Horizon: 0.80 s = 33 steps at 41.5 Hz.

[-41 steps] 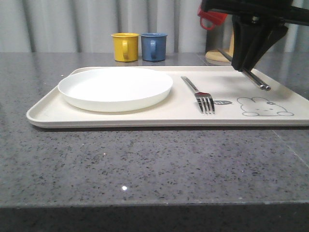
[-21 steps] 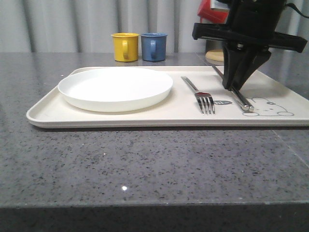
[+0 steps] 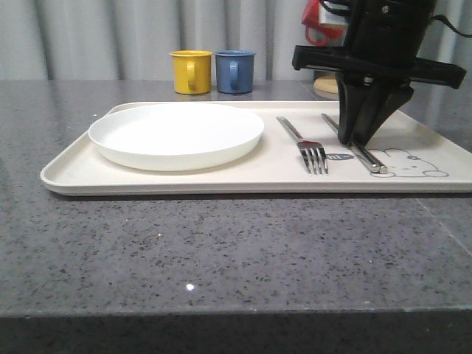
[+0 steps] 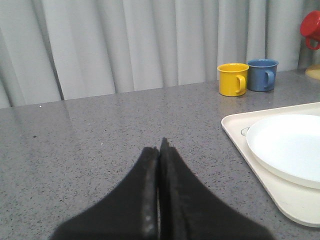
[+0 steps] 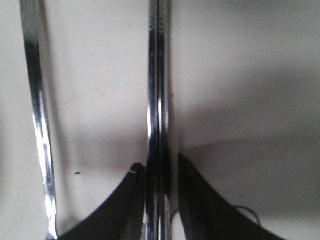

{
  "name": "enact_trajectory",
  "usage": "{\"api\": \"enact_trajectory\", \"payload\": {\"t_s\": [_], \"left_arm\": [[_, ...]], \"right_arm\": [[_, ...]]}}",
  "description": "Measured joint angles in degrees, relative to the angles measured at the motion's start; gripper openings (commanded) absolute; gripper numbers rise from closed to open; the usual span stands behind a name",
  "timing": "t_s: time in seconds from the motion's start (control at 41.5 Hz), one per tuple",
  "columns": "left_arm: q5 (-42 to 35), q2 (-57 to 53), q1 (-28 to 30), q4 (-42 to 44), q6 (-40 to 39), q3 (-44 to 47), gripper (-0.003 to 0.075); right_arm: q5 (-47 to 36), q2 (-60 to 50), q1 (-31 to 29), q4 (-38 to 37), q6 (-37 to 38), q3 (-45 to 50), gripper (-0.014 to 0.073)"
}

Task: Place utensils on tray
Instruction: 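Place the chopsticks on the tray next to the fork and release, then move the right gripper to the steel spoon and grasp it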

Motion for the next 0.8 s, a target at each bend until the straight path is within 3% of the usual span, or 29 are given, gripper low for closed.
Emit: {"api": "enact_trajectory", "payload": {"t_s": [0.072, 0.41, 0.796], "left_arm": [[0.0, 0.0, 0.0, 0.0, 0.0, 0.0, -0.0019], [0.0, 0.0, 0.0, 0.0, 0.0, 0.0, -0.0019], [0.0, 0.0, 0.0, 0.0, 0.0, 0.0, -0.0019]], "right_arm": [[-0.2, 0.0, 0.0, 0.4, 0.0, 0.0, 0.0350], [0.9, -7.8, -2.7, -6.3, -1.3, 0.0, 0.0349], [5.2, -10.6, -22.8, -8.0, -12.9, 0.0, 0.0349]]}}
